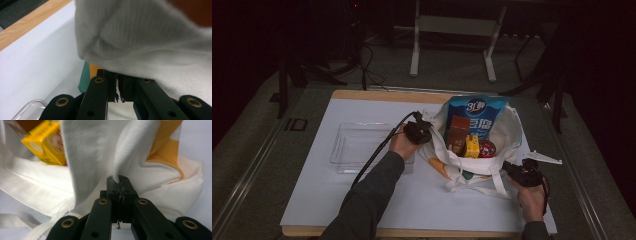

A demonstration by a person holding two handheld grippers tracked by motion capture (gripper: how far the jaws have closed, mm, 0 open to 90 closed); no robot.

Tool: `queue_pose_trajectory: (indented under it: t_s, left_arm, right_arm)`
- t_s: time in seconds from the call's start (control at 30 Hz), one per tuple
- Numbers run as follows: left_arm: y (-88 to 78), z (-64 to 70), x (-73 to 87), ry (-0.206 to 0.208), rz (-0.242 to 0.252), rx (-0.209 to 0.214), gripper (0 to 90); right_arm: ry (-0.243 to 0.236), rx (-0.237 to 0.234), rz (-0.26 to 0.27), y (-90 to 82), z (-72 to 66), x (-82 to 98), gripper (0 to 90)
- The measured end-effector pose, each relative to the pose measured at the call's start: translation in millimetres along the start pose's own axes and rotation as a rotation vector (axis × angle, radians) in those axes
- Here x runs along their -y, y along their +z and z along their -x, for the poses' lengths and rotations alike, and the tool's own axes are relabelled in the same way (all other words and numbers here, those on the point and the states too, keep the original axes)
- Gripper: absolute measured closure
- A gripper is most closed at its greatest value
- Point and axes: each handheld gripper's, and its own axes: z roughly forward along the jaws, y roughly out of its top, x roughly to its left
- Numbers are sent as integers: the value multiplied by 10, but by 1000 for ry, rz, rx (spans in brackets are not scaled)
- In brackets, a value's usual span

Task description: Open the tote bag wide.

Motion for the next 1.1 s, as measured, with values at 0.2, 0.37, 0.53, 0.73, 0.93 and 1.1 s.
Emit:
queue_pose_trajectory:
  t_s: [0.2,0.37,0.53,0.73,0.93,1.1]
  left_arm:
    - [120,51,18,38,-60,-22,848]
    - [179,61,15,54,-97,-40,854]
    - [138,26,36,26,-65,-9,843]
    - [-7,-32,34,17,-24,5,777]
    - [-172,-64,35,13,11,-9,708]
    - [-348,-65,33,25,55,-26,661]
  right_arm:
    - [-3,40,-65,156,34,105,887]
    - [41,47,-66,209,90,183,887]
    - [34,53,-64,163,72,150,869]
    - [32,59,-40,8,95,121,799]
    - [40,66,8,-198,129,45,753]
    - [40,85,30,-321,165,-29,708]
